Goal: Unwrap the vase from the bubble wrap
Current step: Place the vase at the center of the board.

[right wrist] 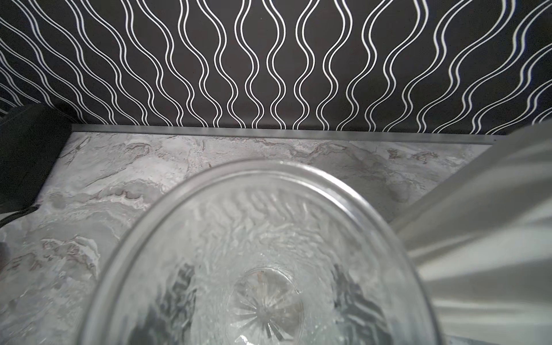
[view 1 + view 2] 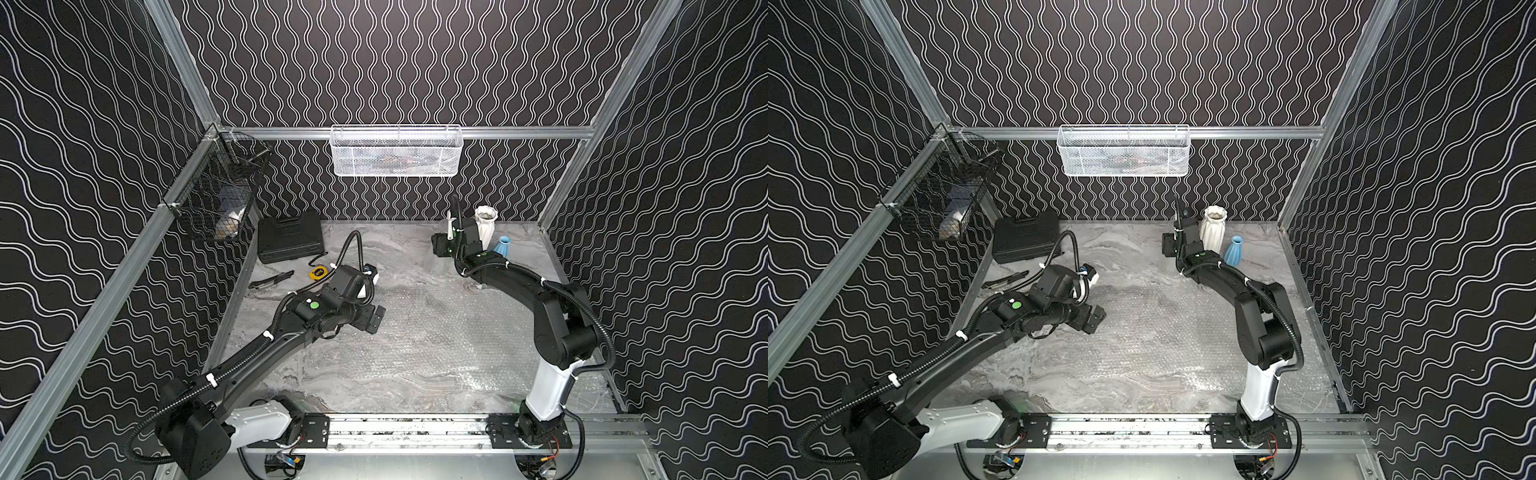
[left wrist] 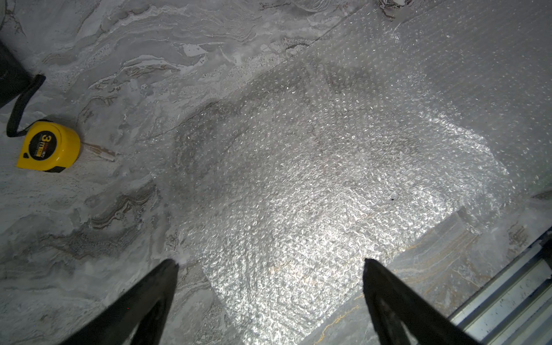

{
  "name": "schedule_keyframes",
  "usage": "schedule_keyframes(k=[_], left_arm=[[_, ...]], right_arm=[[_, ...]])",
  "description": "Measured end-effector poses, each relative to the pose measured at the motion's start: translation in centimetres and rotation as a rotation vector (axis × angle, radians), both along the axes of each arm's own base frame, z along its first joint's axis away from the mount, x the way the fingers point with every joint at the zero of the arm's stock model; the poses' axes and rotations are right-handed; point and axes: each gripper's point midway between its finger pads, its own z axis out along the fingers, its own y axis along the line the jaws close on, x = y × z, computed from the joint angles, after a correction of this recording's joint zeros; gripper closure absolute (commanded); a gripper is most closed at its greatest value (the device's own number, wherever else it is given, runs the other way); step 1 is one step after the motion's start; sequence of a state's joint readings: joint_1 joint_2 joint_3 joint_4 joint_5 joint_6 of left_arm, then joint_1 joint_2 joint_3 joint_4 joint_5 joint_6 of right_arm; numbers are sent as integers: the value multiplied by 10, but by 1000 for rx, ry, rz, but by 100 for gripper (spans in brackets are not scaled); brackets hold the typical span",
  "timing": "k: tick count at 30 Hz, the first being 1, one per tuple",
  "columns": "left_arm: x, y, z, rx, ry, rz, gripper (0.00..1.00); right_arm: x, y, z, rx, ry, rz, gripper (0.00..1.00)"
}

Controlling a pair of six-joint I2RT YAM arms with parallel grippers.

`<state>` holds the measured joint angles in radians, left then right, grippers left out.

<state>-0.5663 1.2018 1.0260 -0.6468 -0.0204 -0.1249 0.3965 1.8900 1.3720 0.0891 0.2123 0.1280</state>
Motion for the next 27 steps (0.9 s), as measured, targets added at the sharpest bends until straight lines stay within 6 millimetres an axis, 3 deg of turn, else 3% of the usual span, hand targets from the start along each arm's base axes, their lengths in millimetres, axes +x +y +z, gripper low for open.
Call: schedule_keyframes(k=[11,24,27], left_arm=[[2,1,-3,-7,15,2,1],[2,1,-5,-8,21,3,1],[2,1,-5,-8,21,4,1]], right_arm=[[24,-5,-8,-59,-19,-42,50],[34,-9,-11,-85,-27,-68,50],[37,-10,-20,-99,-19,-74,49]])
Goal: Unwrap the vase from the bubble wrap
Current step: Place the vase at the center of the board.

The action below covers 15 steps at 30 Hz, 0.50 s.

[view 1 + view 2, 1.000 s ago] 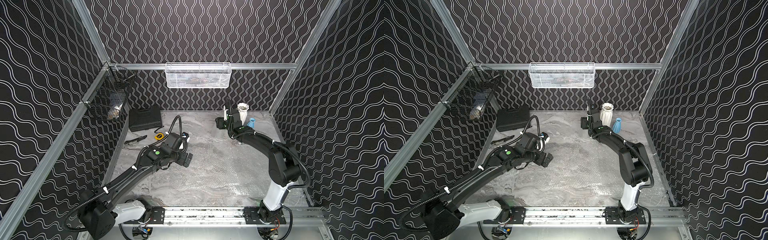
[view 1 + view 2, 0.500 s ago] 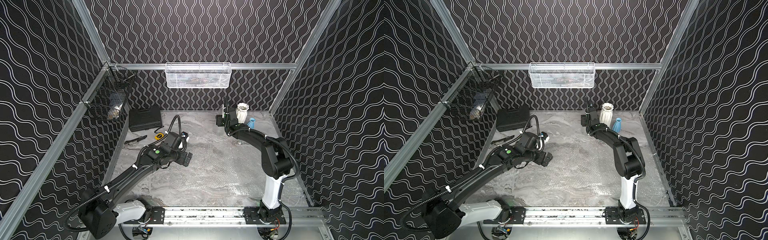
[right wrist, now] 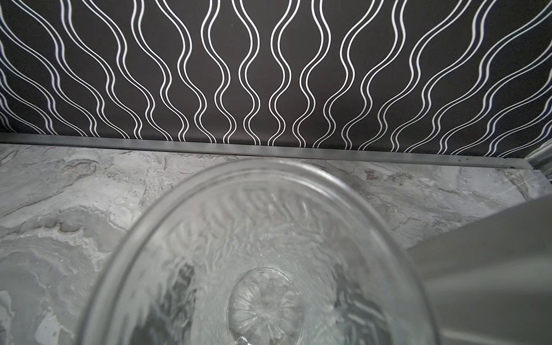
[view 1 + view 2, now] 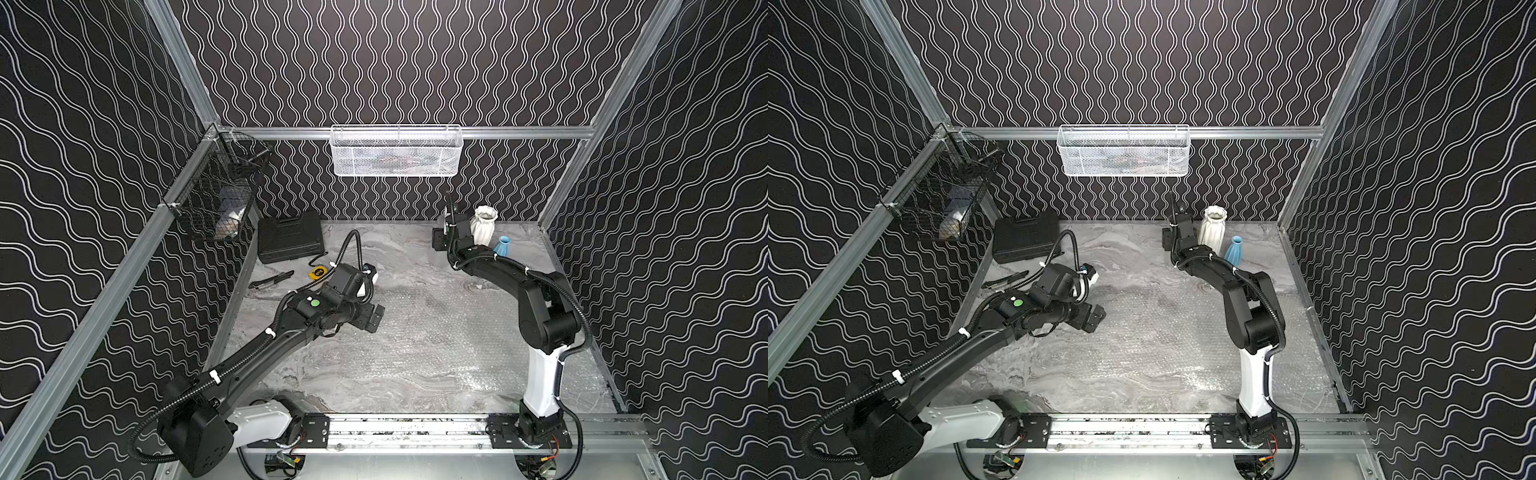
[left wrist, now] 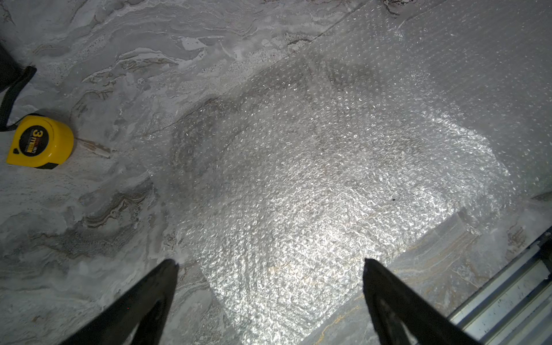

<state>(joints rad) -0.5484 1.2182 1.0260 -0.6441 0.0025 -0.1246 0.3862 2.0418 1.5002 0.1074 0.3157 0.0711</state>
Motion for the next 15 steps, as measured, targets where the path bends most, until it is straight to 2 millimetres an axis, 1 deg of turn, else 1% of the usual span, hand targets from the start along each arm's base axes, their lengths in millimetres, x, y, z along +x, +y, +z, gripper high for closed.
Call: schedule_keyframes(k=[9,12,15], left_arm=[[0,0,-1,1,4,0,1],[0,0,-1,1,4,1,1],[1,1,-1,1,4,2,1]], right_arm=[[3,-1,-1,0,-11,-8,48],[3,-1,0,0,-13,-9,45],[3,-1,-1,0,-14,-9,40]])
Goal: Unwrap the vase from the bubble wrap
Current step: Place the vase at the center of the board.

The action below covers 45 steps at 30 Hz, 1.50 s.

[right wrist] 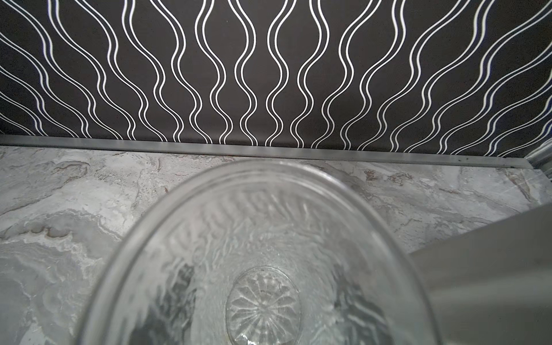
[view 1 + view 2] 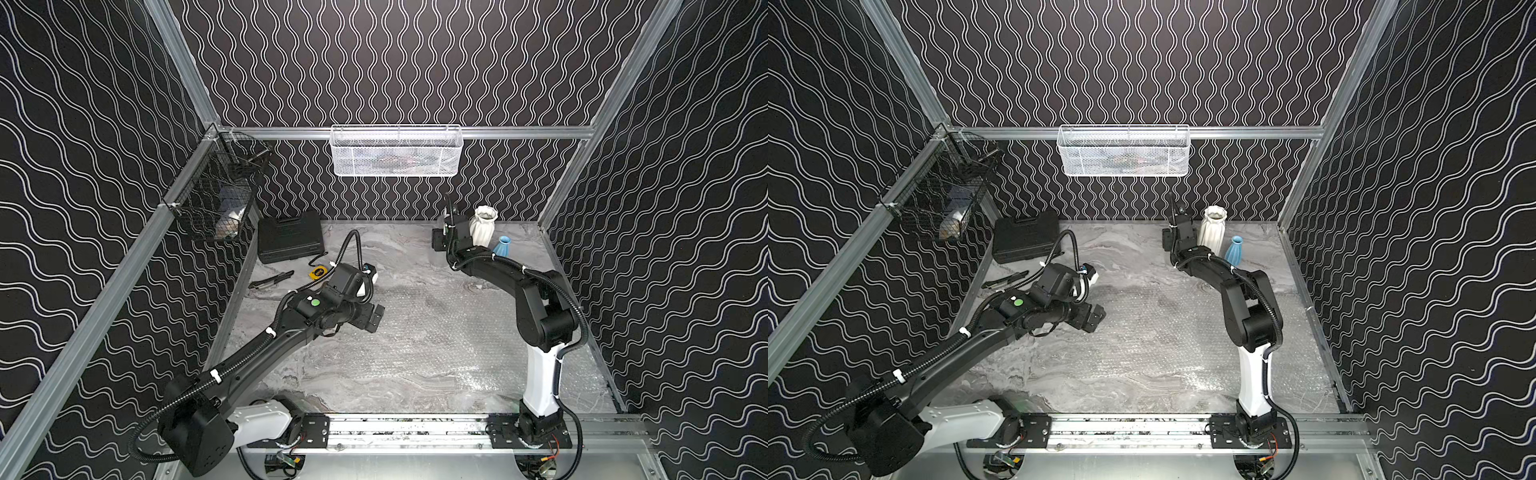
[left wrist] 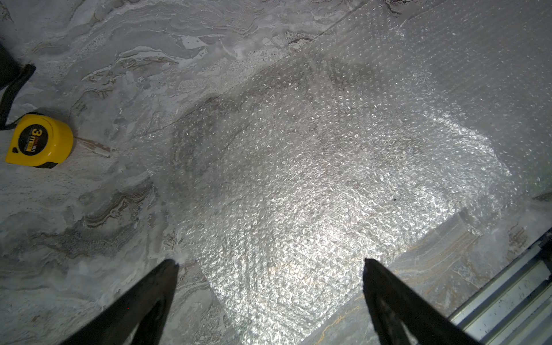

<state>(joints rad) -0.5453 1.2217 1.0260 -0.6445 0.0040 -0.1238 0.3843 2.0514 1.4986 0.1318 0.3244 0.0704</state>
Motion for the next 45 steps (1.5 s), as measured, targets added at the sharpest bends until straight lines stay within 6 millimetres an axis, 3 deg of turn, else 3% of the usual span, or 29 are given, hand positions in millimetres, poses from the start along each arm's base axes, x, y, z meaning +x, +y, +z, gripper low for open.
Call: schedule_keyframes(k=[9,18,26,31,36,45], left_arm=[[0,0,0,2,1,-2,1],[2,2,0,-11,8,5,1],[3,4,-1,-19,13,12,0],[7,10,0,-32,20,47,0],[16,26,-3,-19,21,164,0],[43,64,3,20,-88,464,0]], right_arm=[[-2,-2,1,1,-1,-9,23],[-15,-9,29,32,-41,-28,12],[-43,-15,62,76,-72,-6,9],[-70,-23,81,92,-85,9,9],[-102,-41,78,70,-60,-20,8],[-146,-85,52,-29,-18,-154,8]])
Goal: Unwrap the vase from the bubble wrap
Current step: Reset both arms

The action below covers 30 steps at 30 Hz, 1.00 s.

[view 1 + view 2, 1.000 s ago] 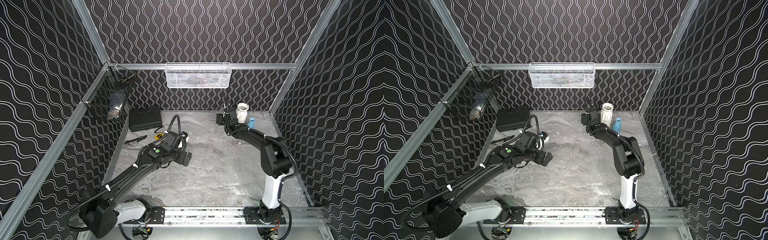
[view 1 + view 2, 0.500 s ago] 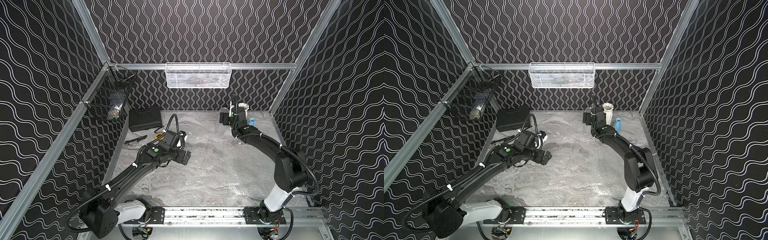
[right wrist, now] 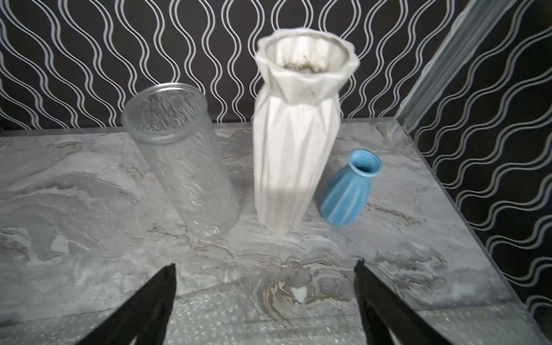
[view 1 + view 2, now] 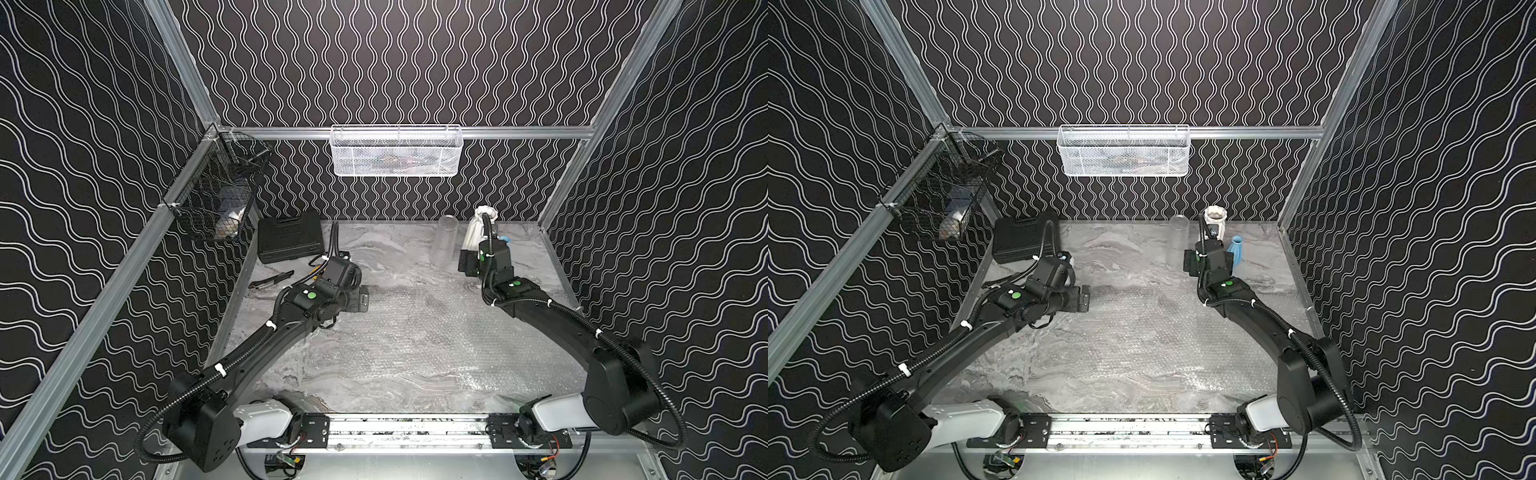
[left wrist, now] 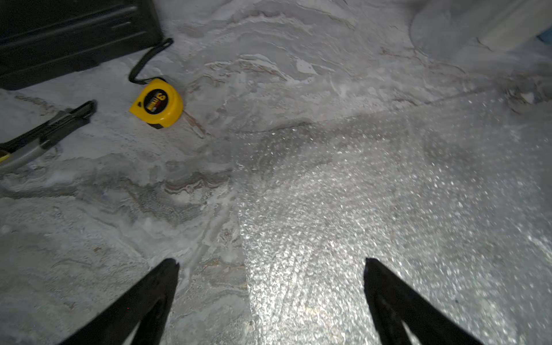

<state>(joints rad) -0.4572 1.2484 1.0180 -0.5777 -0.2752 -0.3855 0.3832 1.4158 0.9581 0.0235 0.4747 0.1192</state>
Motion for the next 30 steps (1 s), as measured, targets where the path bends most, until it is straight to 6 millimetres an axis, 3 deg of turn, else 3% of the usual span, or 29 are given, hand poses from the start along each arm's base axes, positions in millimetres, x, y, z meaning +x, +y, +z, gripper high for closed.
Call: schedule_keyframes(k=[7,15,30], left_arm=[[11,30,-11,84,-119,155,0],[25,57,-15,208,-266,274,0],[45,79,-40,474,-424,240,0]], right_arm=[[-27,-35,-21,-89,16,-132,7],[-42,-68,-27,-163,-28,-284,5],[-63,-120,-66,-274,-57,-455,3]])
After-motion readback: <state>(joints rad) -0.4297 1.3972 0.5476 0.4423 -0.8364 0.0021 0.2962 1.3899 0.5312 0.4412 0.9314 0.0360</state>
